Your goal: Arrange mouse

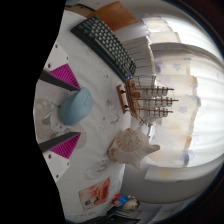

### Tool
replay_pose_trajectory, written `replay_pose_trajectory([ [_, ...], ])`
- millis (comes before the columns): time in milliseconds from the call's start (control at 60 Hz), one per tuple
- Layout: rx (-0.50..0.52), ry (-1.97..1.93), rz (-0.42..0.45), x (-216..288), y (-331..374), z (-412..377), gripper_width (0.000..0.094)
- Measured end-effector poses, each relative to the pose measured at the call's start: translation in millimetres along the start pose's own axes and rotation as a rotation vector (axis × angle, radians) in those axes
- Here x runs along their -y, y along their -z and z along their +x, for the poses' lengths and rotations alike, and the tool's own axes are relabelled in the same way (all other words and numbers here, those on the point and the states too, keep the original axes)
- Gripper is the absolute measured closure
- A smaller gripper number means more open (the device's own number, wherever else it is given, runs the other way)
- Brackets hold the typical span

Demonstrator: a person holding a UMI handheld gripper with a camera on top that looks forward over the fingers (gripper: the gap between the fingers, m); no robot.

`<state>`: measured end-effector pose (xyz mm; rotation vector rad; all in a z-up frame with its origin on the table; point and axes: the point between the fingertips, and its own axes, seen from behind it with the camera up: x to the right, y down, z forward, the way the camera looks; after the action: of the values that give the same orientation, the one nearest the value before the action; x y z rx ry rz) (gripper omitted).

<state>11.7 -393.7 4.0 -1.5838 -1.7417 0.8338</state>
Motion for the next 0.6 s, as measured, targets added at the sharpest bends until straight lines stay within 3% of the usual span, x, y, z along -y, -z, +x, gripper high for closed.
replay_pose_trajectory([
  [483, -0.015, -0.015, -0.018, 18.4, -40.7, 18.2, 0.0092],
  [533, -0.008, -0.017, -0.020, 19.1, -42.3, 16.8, 0.0142],
  [600, 0.022, -0.005, -0.023, 19.1, -44.0, 9.4, 0.0283],
])
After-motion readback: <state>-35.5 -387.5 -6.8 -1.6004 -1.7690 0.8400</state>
